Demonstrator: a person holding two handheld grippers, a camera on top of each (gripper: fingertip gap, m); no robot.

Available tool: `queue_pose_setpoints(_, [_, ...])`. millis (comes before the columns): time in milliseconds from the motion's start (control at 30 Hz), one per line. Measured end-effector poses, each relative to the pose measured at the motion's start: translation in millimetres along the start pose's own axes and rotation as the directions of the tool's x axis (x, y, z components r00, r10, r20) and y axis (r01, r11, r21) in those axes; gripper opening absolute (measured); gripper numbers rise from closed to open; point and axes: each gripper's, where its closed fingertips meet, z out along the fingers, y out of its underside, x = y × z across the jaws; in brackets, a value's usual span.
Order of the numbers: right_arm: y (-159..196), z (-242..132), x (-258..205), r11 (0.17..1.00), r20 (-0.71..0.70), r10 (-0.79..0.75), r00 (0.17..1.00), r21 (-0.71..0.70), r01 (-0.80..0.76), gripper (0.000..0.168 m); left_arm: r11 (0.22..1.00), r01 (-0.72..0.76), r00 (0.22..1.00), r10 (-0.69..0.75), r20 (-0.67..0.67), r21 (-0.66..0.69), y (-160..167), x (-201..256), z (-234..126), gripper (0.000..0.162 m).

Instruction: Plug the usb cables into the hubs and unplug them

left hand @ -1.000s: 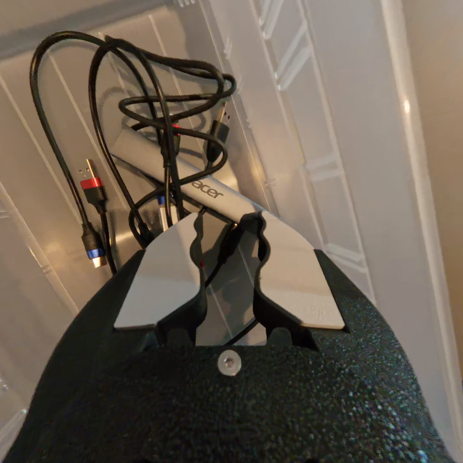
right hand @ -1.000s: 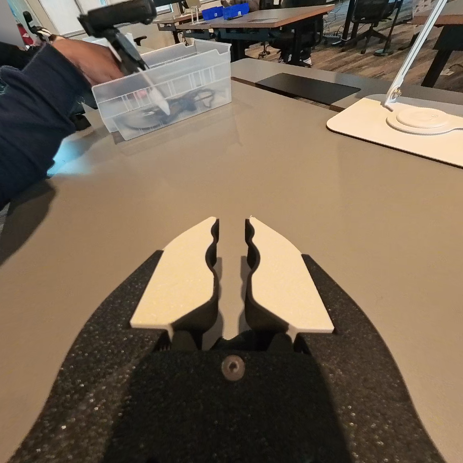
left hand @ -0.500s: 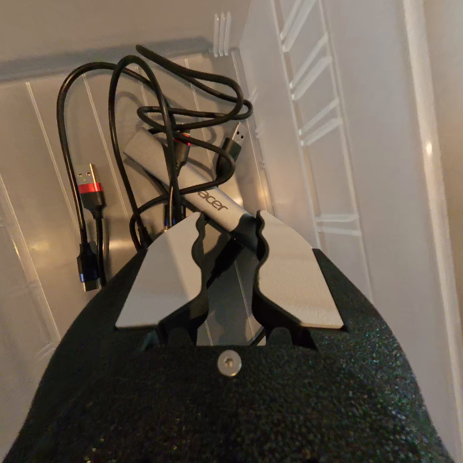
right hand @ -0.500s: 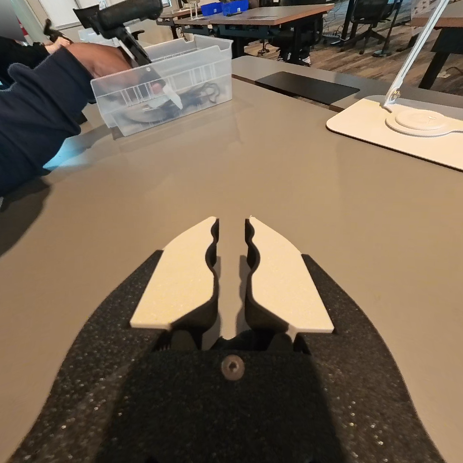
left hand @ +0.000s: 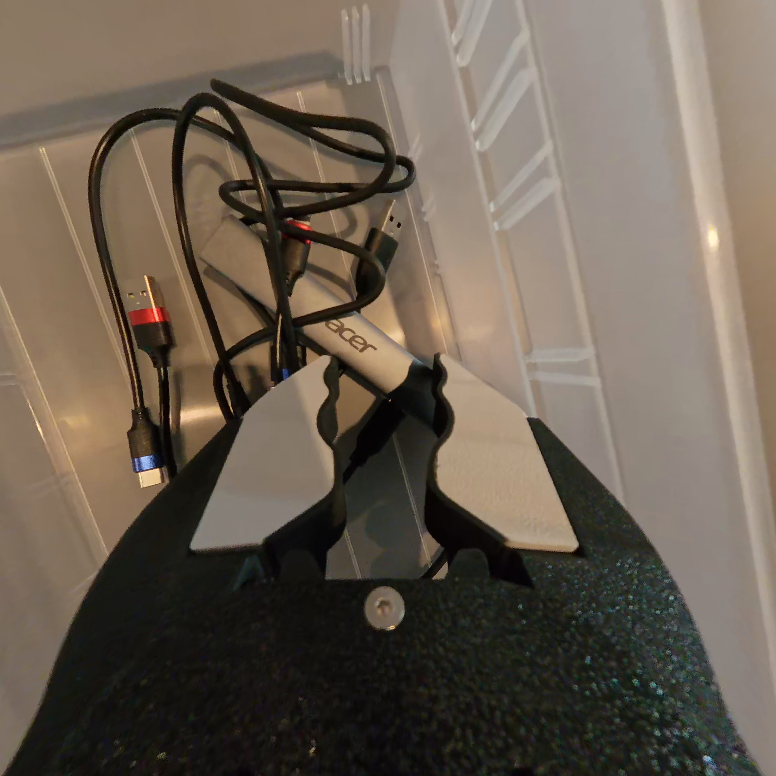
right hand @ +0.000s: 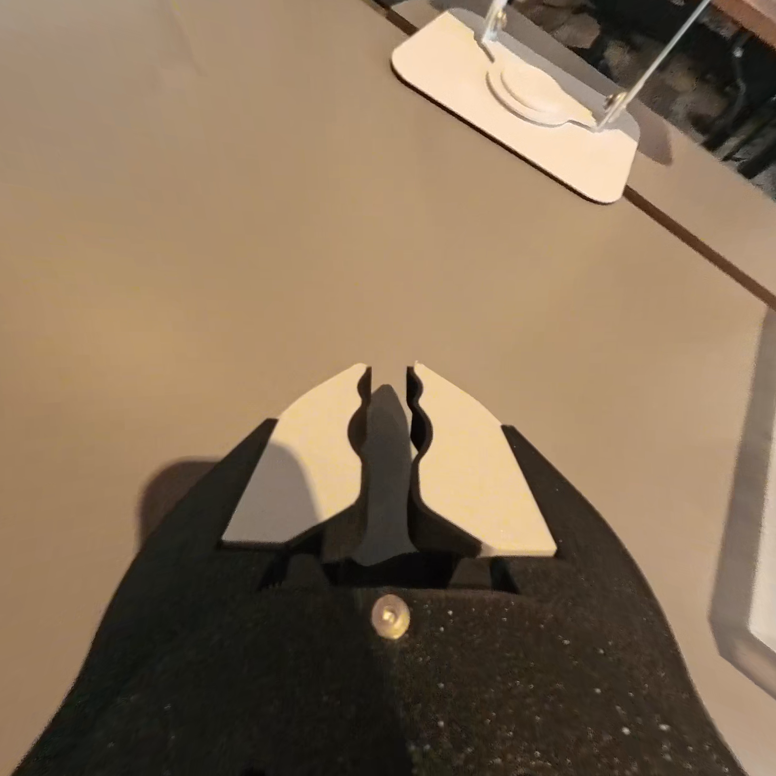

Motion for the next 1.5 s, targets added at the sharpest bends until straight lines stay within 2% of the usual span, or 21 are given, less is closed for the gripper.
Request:
queue_pose_setpoints(167, [3, 2, 1, 0.997, -0.073, -0.072, 0.995, -0.037, 0.069, 0.019, 0.999, 0.012, 0.999, -0.011, 0.036, -0.032, 2, -1, -1, 0.042])
queue_pose_setpoints(400, [4, 1, 0, 0.997, -0.06, -0.063, 0.996, -0.04, 0.061, 0.022, 0.999, 0.009, 0.998, -0.006, 0.057, -0.047, 3, -3, 0, 0.042])
queue_pose_setpoints(667, [5, 3, -2, 0.995, -0.056, -0.085, 0.995, -0.05, 0.082, 0.022, 0.999, -0.022, 1.0, 0.023, 0.02, -0.043, 4, -4, 0, 0.042])
queue_pose_setpoints(867, [4, 1, -3, 0.996, -0.046, -0.085, 0.995, -0.035, 0.083, 0.022, 0.998, -0.052, 0.998, 0.053, 0.025, -0.036, 2, -7, 0, 0.037])
queue_pose_setpoints(1167, [1, 1, -3, 0.997, -0.038, -0.073, 0.997, -0.008, 0.073, 0.022, 0.984, -0.15, 0.962, 0.167, 0.215, -0.097, -2, -15, -10, 0.033])
queue_pose_setpoints(1267, [1, 1, -2, 0.997, -0.043, -0.073, 0.996, -0.008, 0.073, 0.022, 0.977, -0.2, 0.935, 0.213, 0.284, -0.077, -8, -19, -18, 0.033])
queue_pose_setpoints(1500, [3, 5, -2, 0.991, -0.09, -0.127, 0.988, -0.044, 0.124, 0.022, 0.963, -0.268, 0.902, 0.263, 0.341, -0.032, -16, -21, -30, 0.033])
